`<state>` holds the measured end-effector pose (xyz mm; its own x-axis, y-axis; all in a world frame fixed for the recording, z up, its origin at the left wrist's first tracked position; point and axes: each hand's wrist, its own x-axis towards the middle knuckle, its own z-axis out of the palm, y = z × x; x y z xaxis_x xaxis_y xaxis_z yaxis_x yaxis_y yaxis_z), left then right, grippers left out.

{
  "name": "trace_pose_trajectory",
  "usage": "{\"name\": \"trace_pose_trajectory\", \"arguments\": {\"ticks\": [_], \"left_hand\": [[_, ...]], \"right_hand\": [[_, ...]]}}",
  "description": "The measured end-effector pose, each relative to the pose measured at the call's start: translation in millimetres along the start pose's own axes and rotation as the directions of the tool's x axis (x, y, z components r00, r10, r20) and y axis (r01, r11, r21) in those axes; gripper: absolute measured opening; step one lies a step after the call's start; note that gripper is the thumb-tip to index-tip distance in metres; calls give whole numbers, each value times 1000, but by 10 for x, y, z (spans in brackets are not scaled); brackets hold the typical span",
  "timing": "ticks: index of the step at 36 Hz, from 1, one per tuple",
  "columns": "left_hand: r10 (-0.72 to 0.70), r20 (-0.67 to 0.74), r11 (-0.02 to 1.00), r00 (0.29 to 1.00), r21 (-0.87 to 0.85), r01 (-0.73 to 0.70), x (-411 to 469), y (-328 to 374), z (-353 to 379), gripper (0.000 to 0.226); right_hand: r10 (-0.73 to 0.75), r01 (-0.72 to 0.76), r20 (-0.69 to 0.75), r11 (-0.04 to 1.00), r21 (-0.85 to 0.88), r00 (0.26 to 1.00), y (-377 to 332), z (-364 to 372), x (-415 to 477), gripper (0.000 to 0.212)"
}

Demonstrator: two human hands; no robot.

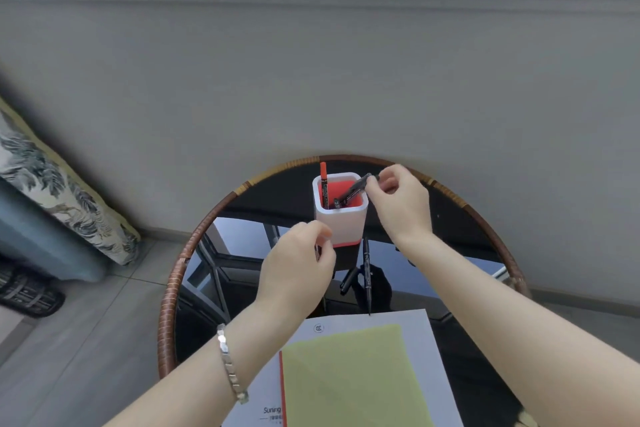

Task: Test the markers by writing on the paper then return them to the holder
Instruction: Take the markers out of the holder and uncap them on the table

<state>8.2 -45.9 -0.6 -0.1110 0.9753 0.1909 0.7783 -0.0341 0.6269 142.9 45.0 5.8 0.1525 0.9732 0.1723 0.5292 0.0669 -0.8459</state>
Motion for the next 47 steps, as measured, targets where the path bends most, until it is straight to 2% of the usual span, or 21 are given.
{"name": "trace_pose_trajectory", "arguments": {"ticks": [1,3,5,7,11,15,18,21,24,26,30,34,35,39,44,47], "left_hand": [[25,-26,1000,999,-15,-25,12,5,1,22],[81,-77,995,994,-47,-85,49,34,6,28],[135,-92,987,986,-70,-142,88,97,14,37],[196,-73,972,978,-113,-204,113,178,33,40],[248,68,946,966,-230,-227,81,296,115,21],[257,188,939,948,-278,-200,-32,394,204,25],[216,302,919,928,-384,-89,-116,471,217,22],[214,350,946,912,-308,-103,-158,470,217,14],[145,324,977,935,-196,-84,-156,431,225,22],[90,332,989,939,-141,-45,-146,410,236,29],[55,431,996,901,-92,-17,-142,371,267,30],[80,442,993,893,-116,-32,-143,370,287,29],[96,427,992,899,-114,-52,-143,373,300,28],[127,401,986,907,-152,-71,-160,392,348,29],[68,476,961,877,-267,71,-162,345,380,30],[-69,515,941,855,-251,227,-167,305,377,20]], "right_hand": [[-43,46,-34,995,88,999,-34,-67,-41,8],[-155,176,-106,955,239,982,-103,-233,-147,14],[-260,299,-161,903,309,952,-176,-412,-284,19],[-292,339,-179,866,368,940,-223,-552,-417,17],[-157,198,-124,851,487,980,-174,-677,-588,19],[13,-23,23,851,525,1000,-36,-649,-712,9],[89,-64,-21,845,530,996,35,-596,-773,8],[196,-112,-90,819,563,976,77,-568,-754,6],[272,-169,-91,793,585,958,120,-535,-740,5],[298,-211,-52,777,593,953,159,-501,-748,2],[312,-283,55,753,595,948,192,-484,-770,19],[235,-361,304,801,477,923,222,-461,-846,8],[233,-373,337,813,447,912,240,-445,-867,12],[252,-379,326,822,424,911,291,-438,-865,26],[268,-425,377,794,435,887,330,-493,-791,21],[317,-408,281,831,378,906,395,-568,-621,19]]}}
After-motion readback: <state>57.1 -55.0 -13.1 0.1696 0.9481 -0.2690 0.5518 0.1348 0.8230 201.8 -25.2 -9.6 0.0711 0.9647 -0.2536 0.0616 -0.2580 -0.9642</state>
